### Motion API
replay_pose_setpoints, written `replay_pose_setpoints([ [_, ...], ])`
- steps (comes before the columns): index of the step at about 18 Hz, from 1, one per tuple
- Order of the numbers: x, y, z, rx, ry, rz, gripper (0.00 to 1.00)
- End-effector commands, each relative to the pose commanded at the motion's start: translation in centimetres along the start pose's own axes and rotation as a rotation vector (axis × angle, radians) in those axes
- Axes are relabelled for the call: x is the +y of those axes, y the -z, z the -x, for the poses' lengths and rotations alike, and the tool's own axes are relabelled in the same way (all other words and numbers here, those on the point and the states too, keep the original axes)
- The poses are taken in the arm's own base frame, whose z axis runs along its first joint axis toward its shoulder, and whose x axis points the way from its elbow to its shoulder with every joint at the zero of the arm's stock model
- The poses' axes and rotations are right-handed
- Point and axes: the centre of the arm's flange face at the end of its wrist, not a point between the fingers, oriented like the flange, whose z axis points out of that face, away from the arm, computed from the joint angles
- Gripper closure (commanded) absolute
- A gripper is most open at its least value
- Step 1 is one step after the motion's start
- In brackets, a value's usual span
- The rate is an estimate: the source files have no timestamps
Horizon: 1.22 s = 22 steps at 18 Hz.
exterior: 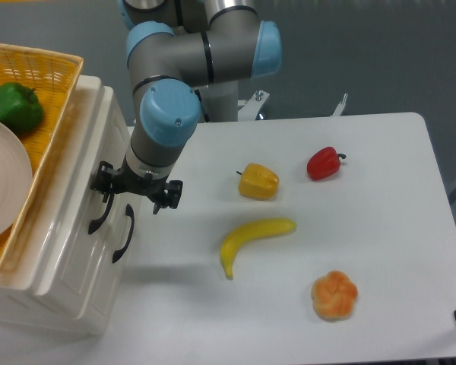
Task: Slide the top white drawer open
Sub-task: 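Pull the handle outward, sliding the upper drawer open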
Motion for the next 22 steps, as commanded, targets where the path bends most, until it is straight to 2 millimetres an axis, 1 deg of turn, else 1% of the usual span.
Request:
replay_pose_setpoints([
  [3,0.0,-0.1,0.2,-0.001,0.003,0.003,0.00],
  [7,-0.2,0.4,0.9,-0.011,0.008,-0.009,0.00],
  [12,-0.3,2.1,3.8,-0.043,0.038,-0.032,0.00],
  [15,-0.3,2.8,5.6,-0.048,0.062,-0.043,0.00],
  [19,-0.5,3.0,7.5,-0.047,0.085,-0.047,0.00],
  [22,-0.2,3.6,9.1,-0.048,0.101,-0.057,0.00],
])
